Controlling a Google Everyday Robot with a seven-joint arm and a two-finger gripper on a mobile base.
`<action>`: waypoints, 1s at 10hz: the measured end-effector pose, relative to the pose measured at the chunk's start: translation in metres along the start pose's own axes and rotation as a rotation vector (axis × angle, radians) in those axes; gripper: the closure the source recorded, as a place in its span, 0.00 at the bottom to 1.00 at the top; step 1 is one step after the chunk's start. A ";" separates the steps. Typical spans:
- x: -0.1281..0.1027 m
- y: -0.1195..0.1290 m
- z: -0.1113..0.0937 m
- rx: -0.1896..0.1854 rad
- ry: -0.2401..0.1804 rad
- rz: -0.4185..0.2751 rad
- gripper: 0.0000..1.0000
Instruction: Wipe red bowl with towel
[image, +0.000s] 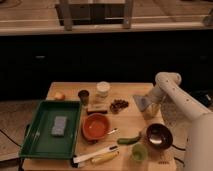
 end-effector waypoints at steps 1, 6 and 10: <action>-0.001 0.000 0.000 -0.001 -0.002 0.000 0.20; -0.002 0.002 0.001 -0.008 -0.006 -0.002 0.20; -0.003 0.003 0.000 -0.011 -0.009 -0.001 0.20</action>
